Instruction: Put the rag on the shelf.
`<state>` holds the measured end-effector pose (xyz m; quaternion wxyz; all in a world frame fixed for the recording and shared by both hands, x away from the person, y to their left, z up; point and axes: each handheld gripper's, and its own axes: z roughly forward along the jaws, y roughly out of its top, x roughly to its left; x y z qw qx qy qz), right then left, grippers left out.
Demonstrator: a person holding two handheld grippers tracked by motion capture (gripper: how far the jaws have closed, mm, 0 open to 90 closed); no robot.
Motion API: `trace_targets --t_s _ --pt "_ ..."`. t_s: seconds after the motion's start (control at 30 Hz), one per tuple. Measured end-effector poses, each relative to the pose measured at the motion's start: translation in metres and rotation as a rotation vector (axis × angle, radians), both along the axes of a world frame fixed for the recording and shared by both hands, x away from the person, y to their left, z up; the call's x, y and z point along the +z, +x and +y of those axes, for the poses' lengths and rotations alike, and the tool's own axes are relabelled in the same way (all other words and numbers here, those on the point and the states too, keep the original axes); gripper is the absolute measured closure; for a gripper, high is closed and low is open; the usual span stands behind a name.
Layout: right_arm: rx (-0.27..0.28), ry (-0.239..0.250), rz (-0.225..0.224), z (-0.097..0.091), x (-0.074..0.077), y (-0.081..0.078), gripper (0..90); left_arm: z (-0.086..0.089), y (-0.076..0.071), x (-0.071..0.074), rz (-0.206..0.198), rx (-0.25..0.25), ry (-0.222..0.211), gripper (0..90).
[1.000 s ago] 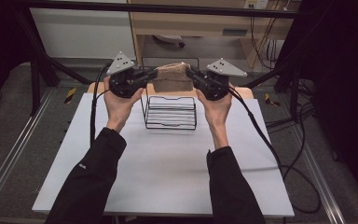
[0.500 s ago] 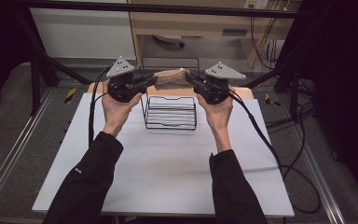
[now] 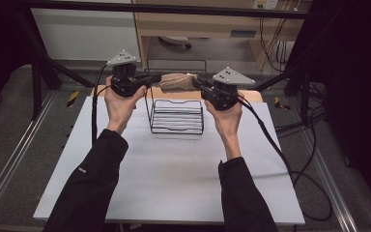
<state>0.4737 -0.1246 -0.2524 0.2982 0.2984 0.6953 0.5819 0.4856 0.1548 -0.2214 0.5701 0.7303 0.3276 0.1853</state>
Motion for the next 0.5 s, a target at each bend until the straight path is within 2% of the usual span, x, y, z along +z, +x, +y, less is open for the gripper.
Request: trace_targets --t_s 0.13,0.37,0.5 --pt "0.005 -0.009 0.004 -0.001 -0.002 0.0 82.0 -0.001 -0.002 -0.008 0.014 -0.022 0.012 88.4" --pt "0.019 -0.018 0.014 -0.002 -0.001 -0.001 76.1 -0.004 -0.001 -0.014 0.019 -0.021 0.049 89.6" --pt "0.024 -0.018 0.022 -0.003 0.0 -0.003 69.1 -0.006 0.0 -0.016 0.02 -0.015 0.061 89.7"
